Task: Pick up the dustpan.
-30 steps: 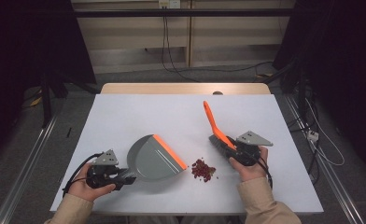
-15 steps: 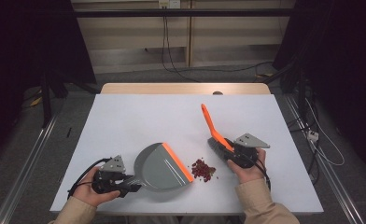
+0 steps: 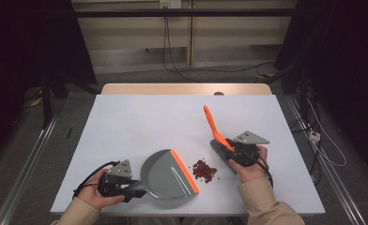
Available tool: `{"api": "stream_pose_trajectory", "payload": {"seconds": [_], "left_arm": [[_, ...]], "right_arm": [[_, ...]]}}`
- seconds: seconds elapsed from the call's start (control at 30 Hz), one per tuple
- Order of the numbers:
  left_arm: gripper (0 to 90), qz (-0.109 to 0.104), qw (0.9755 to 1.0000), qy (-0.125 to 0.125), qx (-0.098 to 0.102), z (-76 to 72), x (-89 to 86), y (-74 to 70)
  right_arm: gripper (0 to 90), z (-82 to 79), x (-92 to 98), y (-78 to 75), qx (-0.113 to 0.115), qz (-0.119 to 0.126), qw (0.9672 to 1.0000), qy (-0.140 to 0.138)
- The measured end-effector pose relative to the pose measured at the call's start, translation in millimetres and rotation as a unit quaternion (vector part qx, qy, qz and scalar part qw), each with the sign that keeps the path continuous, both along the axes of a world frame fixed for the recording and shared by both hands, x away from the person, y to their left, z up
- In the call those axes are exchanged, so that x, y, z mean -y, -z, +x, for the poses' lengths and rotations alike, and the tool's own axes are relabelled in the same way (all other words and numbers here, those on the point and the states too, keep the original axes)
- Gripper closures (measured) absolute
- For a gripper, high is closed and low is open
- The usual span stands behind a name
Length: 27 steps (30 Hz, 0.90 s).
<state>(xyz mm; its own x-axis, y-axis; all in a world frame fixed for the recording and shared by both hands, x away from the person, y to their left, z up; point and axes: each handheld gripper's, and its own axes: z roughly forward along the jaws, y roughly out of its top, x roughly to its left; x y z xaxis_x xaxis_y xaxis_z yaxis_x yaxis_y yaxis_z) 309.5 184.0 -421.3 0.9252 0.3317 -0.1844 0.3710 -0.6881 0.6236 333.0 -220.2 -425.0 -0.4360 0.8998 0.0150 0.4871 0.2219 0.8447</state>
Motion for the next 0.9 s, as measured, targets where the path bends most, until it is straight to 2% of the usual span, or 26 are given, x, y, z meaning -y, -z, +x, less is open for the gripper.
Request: {"api": "stream_pose_trajectory", "payload": {"seconds": [0.2,0.23,0.27,0.4,0.47,0.63,0.73,0.77,0.8,0.83,0.87,0.9], "left_arm": [[62.5,0.002,1.0,0.007,0.001,-1.3,2.7,0.3],[62.5,0.013,0.9998,0.012,0.007,-1.3,3.1,-0.8],[62.5,0.003,0.9999,0.011,0.001,-2.3,4.5,0.4],[62.5,0.005,0.9998,0.018,0.001,-2.4,7.5,0.7],[62.5,0.012,0.9998,0.013,0.0,-2.7,8.6,0.2],[62.5,0.007,0.9998,0.017,-0.003,-2.0,10.9,0.7],[62.5,0.007,0.9997,0.022,-0.005,-0.8,12.2,1.1],[62.5,0.015,0.9997,0.018,0.0,-1.2,12.8,0.7],[62.5,0.009,0.9999,0.011,-0.005,-2.1,14.1,1.4],[62.5,0.013,0.9998,0.016,-0.003,-1.4,14.3,1.1],[62.5,0.006,0.9998,0.014,-0.009,-1.7,15.2,1.9],[62.4,0.011,0.9998,0.013,-0.005,-1.6,15.9,1.4]], "right_arm": [[71.4,-8.5,-3.4,0.0,-0.001,-0.007,1.0,-0.006],[71.5,-12.3,-5.7,0.7,0.004,-0.008,1.0,-0.003],[71.5,-14.6,-7.1,1.3,0.007,-0.008,0.9999,-0.002],[71.5,-25.4,-17.0,4.0,0.026,-0.015,0.9996,0.004],[71.5,-29.0,-22.6,4.7,0.028,-0.019,0.9994,0.003],[71.4,-34.9,-32.7,5.8,0.034,-0.029,0.999,0.006],[71.3,-37.3,-36.2,6.3,0.036,-0.028,0.9989,0.006],[71.3,-38.6,-38.3,6.6,0.037,-0.028,0.9989,0.006],[71.2,-39.3,-39.6,6.8,0.037,-0.029,0.9989,0.006],[71.2,-40.2,-41.0,7.0,0.038,-0.03,0.9988,0.005],[71.2,-41.0,-42.3,7.0,0.038,-0.027,0.9989,0.005],[71.2,-41.7,-43.3,7.1,0.037,-0.023,0.999,0.006]]}}
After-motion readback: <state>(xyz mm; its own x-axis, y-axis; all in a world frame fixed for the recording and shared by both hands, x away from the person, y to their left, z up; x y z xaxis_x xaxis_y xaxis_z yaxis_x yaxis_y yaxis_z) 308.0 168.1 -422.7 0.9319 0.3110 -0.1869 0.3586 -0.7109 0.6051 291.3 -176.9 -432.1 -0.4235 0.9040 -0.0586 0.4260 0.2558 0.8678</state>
